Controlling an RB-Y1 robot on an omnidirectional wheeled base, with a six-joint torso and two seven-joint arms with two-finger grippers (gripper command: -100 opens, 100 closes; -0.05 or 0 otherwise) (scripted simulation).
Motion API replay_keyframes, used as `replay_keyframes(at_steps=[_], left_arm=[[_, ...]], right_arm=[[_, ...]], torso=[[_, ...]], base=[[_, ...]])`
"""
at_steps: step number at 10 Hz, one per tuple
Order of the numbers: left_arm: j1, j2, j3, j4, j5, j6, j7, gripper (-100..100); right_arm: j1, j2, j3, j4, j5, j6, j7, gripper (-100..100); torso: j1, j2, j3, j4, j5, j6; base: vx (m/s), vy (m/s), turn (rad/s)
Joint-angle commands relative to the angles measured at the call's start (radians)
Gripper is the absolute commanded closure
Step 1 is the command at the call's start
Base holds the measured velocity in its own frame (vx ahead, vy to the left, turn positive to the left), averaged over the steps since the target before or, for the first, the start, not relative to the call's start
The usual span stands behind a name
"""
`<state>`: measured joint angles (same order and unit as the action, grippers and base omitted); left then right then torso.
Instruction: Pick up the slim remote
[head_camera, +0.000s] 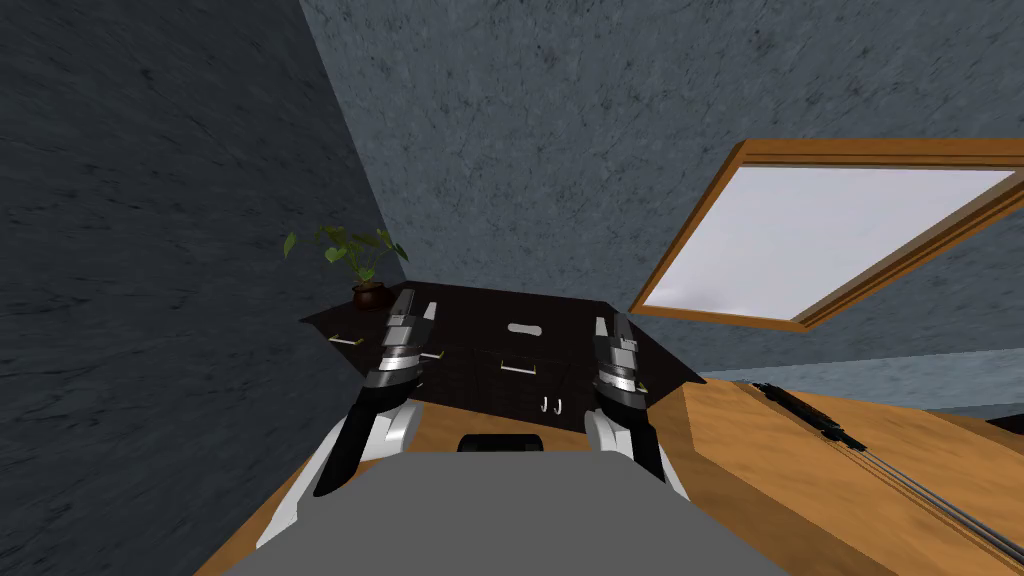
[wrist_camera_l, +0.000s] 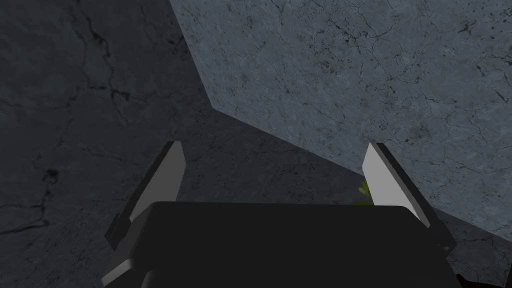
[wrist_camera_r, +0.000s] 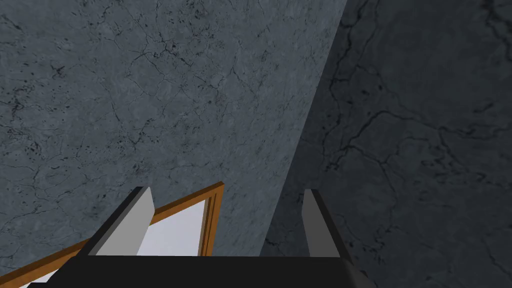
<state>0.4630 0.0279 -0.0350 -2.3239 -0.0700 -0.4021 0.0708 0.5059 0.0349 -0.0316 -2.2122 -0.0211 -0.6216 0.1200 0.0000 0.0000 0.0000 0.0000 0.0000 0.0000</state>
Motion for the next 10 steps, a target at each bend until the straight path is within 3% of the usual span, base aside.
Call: replay_keyframes(at_steps=[1,10], left_arm=[[0.000,0.000,0.000,0.000,0.000,0.000,0.000,0],[0.000,0.000,0.000,0.000,0.000,0.000,0.000,0]], right_arm=[[-0.006,-0.034,-0.004,0.008,-0.004,0.005,-0.002,-100],[-0.060,-0.295,-0.013,0.123,-0.024,0.048,-0.028,-100]], torso=[[0.000,0.000,0.000,0.000,0.000,0.000],[0.003,0.003,0.002,0.001,0.001,0.000]], base=[[-0.015,0.015,0.027],[-0.050,0.061,0.065]])
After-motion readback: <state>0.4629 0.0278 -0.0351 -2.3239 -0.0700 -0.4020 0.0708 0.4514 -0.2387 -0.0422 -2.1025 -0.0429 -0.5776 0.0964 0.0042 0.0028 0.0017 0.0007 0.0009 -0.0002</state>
